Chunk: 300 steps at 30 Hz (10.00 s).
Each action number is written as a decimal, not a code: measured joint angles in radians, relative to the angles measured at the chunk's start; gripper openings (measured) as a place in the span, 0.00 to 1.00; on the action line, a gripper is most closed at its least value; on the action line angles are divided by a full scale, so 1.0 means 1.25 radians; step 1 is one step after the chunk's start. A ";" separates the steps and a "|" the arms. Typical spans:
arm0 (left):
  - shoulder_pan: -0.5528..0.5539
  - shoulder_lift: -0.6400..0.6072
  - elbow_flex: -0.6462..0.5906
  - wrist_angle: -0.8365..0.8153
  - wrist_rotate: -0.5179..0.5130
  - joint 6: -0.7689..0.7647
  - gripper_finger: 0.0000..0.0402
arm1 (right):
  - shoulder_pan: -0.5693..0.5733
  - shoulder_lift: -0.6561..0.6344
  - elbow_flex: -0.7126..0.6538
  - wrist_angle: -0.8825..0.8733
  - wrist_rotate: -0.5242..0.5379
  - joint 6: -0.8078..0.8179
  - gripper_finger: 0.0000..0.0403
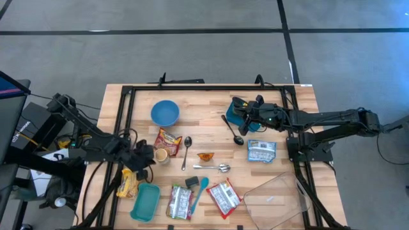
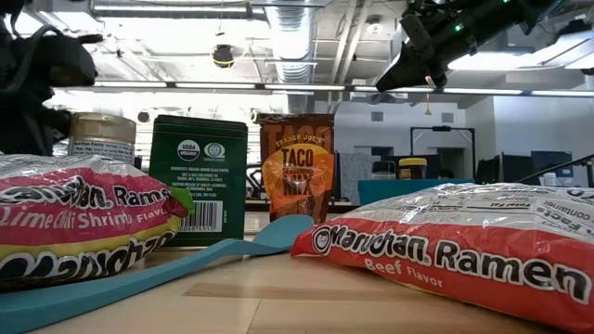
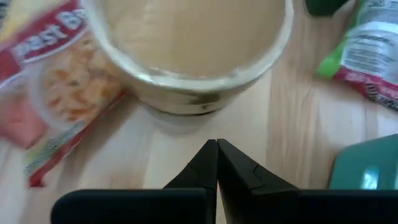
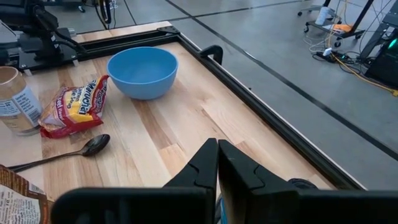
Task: Pick & Place Food Item
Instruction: Put the golden seasoning bottle into the blue bin
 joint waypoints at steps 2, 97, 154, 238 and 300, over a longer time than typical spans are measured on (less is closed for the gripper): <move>0.000 0.001 -0.023 0.026 0.007 0.007 0.00 | 0.000 0.000 0.000 0.000 0.000 0.000 0.01; 0.050 0.240 -0.103 0.424 -0.185 0.095 0.93 | 0.000 0.000 0.000 0.000 0.000 0.000 0.01; 0.091 0.439 -0.104 0.729 -0.228 0.199 0.93 | 0.001 0.000 0.000 0.000 0.000 0.008 0.01; 0.092 0.438 -0.103 0.756 -0.215 0.212 0.72 | 0.001 0.000 0.000 0.000 0.000 0.007 0.01; 0.487 0.199 0.099 0.660 0.184 0.531 0.71 | 0.001 0.062 0.000 0.169 -0.108 0.008 0.01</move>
